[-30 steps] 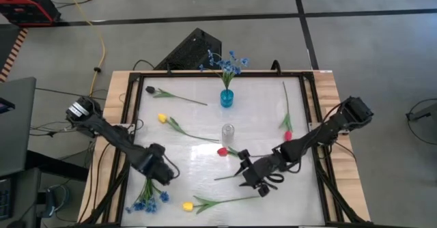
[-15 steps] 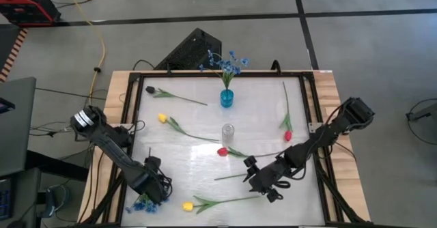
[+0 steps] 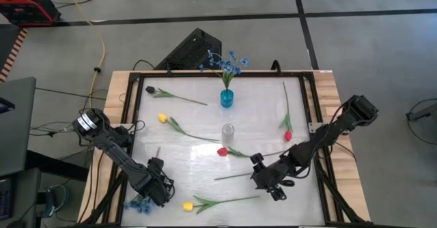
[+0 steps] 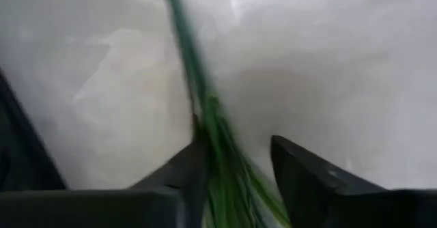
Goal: Sort flowers into vase by color
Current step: Put the blue flowers into the blue vase
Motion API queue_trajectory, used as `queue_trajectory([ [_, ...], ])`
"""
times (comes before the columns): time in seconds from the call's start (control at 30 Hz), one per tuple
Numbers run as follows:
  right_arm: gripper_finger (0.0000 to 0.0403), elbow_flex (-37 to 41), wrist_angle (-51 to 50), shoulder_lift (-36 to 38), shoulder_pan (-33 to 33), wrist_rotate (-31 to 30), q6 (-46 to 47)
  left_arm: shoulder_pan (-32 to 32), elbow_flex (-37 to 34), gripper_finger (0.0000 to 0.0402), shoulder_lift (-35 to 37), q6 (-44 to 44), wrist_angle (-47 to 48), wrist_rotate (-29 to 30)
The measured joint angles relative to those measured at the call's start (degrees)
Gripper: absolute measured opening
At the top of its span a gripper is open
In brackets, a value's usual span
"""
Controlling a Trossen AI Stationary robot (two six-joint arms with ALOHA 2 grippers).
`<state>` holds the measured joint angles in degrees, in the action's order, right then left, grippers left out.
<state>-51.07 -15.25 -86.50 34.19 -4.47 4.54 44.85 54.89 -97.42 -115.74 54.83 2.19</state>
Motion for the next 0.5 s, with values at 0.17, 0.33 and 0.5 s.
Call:
queue_trajectory([
  [0.17, 0.0223, 0.0, 0.2, 0.0, 1.12, -1.59, 0.07, -1.44, -0.03, 0.0014, 0.33, 3.15, 1.03, 8.34],
  [0.33, 0.0223, 0.0, 0.35, 0.0, 0.79, -3.28, 0.1, -4.99, 2.76, 0.0007, 1.95, 10.44, 0.49, 14.18],
  [0.5, 0.0223, 0.0, 1.84, 0.0, -0.66, -3.3, -3.42, -8.43, 8.21, 0.0003, 5.36, 21.0, -2.65, 24.12],
])
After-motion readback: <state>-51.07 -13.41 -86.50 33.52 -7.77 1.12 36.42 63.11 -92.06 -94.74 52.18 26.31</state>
